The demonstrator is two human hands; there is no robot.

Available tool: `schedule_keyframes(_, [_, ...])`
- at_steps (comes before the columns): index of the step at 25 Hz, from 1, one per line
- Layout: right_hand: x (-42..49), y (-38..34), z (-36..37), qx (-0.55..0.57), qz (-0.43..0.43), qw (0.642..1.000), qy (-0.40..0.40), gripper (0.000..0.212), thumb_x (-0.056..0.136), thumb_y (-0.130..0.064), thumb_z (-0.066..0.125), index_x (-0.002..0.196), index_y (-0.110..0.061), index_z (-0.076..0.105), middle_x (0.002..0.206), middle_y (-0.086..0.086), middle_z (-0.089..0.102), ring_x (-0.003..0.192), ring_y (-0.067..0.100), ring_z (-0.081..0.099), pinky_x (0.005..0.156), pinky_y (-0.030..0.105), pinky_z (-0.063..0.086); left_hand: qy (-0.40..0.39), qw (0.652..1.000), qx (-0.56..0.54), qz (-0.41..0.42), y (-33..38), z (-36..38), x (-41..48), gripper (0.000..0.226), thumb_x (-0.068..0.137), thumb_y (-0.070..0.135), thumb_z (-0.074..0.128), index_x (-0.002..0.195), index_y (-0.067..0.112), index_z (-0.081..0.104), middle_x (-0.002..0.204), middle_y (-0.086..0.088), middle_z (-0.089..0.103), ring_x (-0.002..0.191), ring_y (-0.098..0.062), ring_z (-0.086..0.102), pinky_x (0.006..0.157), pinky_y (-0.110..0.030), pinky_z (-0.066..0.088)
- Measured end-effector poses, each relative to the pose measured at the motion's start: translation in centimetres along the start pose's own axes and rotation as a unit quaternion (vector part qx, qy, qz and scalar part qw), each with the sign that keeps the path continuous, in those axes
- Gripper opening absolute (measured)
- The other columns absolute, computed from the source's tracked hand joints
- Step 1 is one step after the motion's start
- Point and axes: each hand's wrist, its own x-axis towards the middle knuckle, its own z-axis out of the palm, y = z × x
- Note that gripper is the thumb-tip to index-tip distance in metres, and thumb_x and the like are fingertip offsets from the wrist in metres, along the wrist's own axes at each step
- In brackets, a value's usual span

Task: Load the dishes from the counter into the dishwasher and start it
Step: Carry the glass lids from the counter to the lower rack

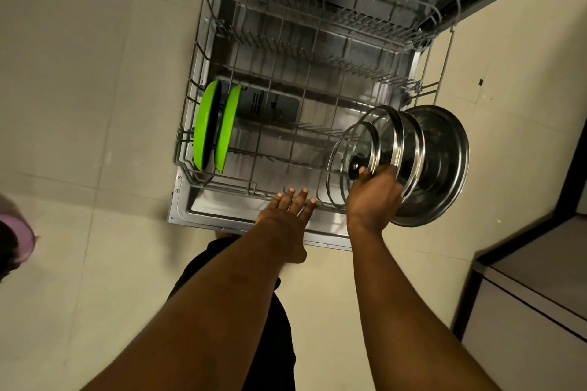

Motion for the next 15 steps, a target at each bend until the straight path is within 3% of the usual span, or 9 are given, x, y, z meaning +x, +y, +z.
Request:
schedule_keyframes(4, [3.1, -2.6, 0.0, -0.079, -0.043, 0.996, -0.016, 0.022, 0.098, -0.015, 0.054, 0.117, -0.004, 0.06, 0.109, 0.017, 0.067, 0.098, 0.03, 0.067, 0.072, 0.03, 0.051, -0.009, 1.0, 0.009, 0.002, 0.0, -0.2, 0.1, 0.094, 0.095, 0.058, 0.043, 0.154, 0.02, -0.02, 0.159, -0.008, -0.029, 0.148, -0.03, -0.021, 0.12, -0.044, -0.009])
schedule_keyframes(8, [4.1, -3.4, 0.5, -0.113, -0.092, 0.989, -0.027, 0.024, 0.097, -0.01, 0.053, 0.119, 0.0, 0.058, 0.113, 0.019, 0.066, 0.103, 0.029, 0.065, 0.08, 0.031, 0.052, -0.018, 1.0, 0.006, -0.002, 0.0, -0.3, 0.2, 0.093, 0.096, 0.057, 0.042, 0.153, 0.021, -0.021, 0.159, -0.007, -0.03, 0.148, -0.029, -0.021, 0.12, -0.043, -0.009])
schedule_keyframes(11, [2.5, -2.3, 1.0, -0.131, -0.101, 0.986, -0.024, 0.025, 0.097, -0.008, 0.053, 0.121, -0.004, 0.056, 0.112, 0.016, 0.066, 0.1, 0.026, 0.066, 0.078, 0.028, 0.053, -0.022, 1.0, -0.001, -0.003, 0.0, -0.1, 0.3, 0.093, 0.095, 0.056, 0.044, 0.153, 0.022, -0.021, 0.159, -0.007, -0.029, 0.148, -0.029, -0.021, 0.12, -0.044, -0.009])
schedule_keyframes(15, [1.2, -0.4, 1.9, -0.097, -0.105, 0.989, -0.042, 0.029, 0.097, -0.007, 0.052, 0.126, -0.006, 0.054, 0.111, 0.014, 0.066, 0.099, 0.024, 0.067, 0.081, 0.026, 0.052, -0.017, 1.0, -0.002, -0.002, -0.1, -0.3, 0.1, 0.094, 0.094, 0.054, 0.045, 0.154, 0.021, -0.019, 0.16, -0.008, -0.028, 0.149, -0.03, -0.02, 0.12, -0.044, -0.009])
